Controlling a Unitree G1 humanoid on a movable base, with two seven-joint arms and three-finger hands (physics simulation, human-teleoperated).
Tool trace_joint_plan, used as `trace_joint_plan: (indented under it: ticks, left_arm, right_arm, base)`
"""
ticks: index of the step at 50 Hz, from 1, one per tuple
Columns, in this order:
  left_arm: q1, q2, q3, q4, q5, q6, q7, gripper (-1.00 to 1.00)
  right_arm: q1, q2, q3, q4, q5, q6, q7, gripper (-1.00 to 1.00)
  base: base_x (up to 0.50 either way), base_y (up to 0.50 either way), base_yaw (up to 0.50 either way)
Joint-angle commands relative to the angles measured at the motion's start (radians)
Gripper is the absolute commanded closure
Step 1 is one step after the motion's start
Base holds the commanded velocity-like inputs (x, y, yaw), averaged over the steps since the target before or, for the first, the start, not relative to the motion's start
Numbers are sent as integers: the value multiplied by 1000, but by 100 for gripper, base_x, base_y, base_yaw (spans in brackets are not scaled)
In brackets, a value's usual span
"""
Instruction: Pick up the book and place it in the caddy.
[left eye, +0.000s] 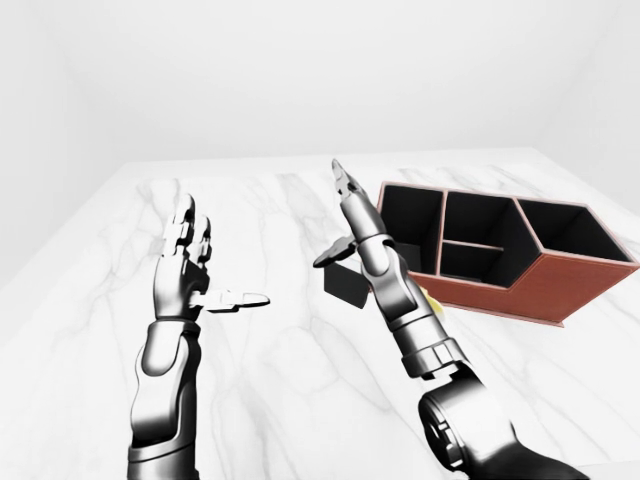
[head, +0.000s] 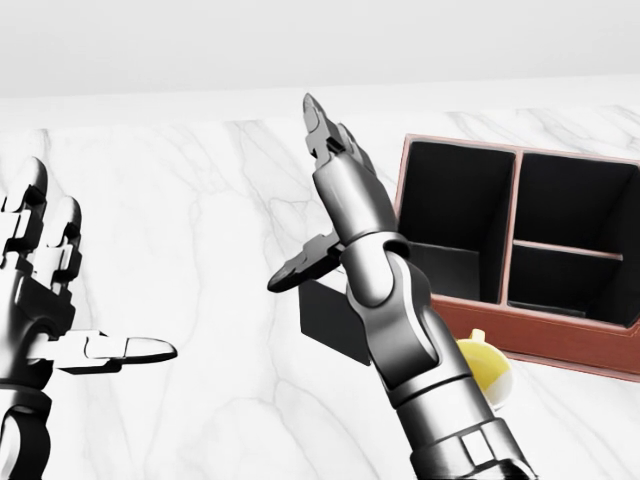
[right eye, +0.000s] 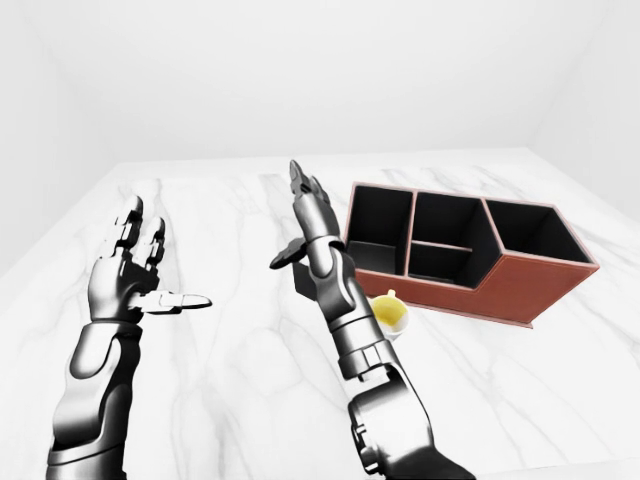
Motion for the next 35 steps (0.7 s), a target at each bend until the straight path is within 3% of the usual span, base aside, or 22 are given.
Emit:
trace_joint_plan:
  ticks: [1,15,21,35]
  left_arm:
    - [-3,12,19,45,-22,0,-9,-100]
    - [8,17,27,40,-33,0,-12,-100]
    - [1,17,27,66,-32,0,-14,-100]
    - [9,13,20,59,-29,0,-17,-100]
  right_arm:
    - [-150,-5,3,328,-73,0,-115,-100]
    - [-257,13,-3,635,-112,-6,-219,-100]
    - [-275,12,-7,691,-112,-34,-234,-100]
    - [-275,17,-7,753,-136,-45,-245,-100]
  base:
    - [0,0,0]
    - [0,0,0]
    - [0,0,0]
    - [0,0,0]
